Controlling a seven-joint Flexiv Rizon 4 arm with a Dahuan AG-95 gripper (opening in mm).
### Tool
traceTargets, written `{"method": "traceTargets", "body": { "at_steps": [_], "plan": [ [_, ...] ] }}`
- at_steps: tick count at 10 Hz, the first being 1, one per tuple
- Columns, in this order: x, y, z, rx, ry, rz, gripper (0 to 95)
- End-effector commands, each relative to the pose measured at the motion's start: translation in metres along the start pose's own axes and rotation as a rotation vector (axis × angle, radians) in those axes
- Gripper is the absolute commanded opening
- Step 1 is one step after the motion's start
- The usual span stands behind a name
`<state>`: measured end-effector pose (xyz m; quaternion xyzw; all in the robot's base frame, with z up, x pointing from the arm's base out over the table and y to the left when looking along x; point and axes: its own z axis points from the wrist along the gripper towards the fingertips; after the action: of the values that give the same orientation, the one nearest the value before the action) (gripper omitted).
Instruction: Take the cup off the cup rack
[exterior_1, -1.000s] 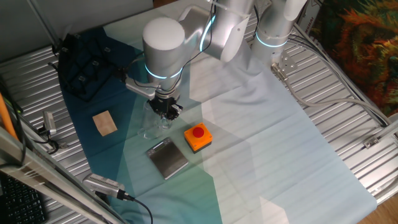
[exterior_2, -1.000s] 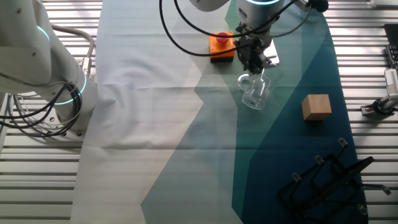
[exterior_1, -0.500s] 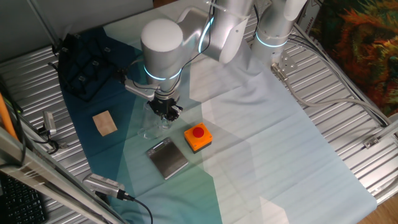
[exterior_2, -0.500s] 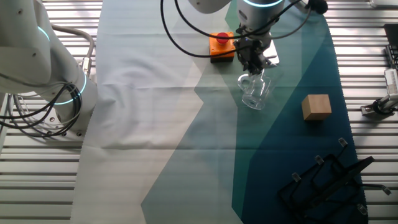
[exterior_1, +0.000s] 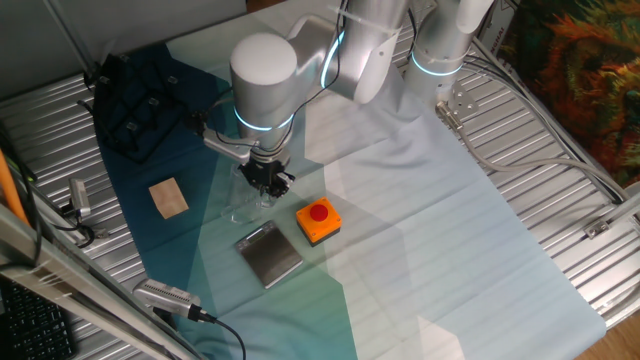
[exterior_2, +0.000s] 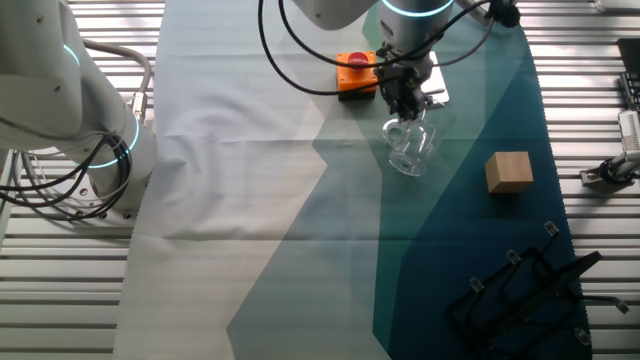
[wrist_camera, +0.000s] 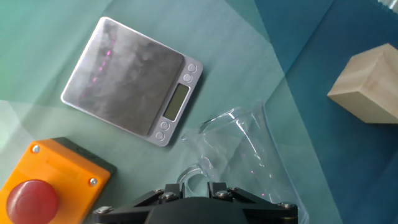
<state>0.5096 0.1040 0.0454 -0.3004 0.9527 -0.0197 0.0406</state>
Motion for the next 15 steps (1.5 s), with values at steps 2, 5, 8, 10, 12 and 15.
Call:
{"method": "traceTargets", "body": {
  "at_steps": [2, 5, 8, 10, 12, 15],
  "plan": [
    [0.001, 0.0, 0.001, -0.002, 0.003, -0.003, 19.0],
    [0.004, -0.001, 0.006, -0.001, -0.004, -0.006, 19.0],
    [0.005, -0.002, 0.009, -0.001, -0.008, -0.009, 19.0],
    [0.005, -0.004, 0.012, -0.004, -0.012, -0.01, 19.0],
    [0.005, -0.005, 0.014, -0.005, -0.015, -0.014, 19.0],
    [0.003, -0.004, 0.018, -0.004, -0.022, -0.01, 19.0]
  ]
}}
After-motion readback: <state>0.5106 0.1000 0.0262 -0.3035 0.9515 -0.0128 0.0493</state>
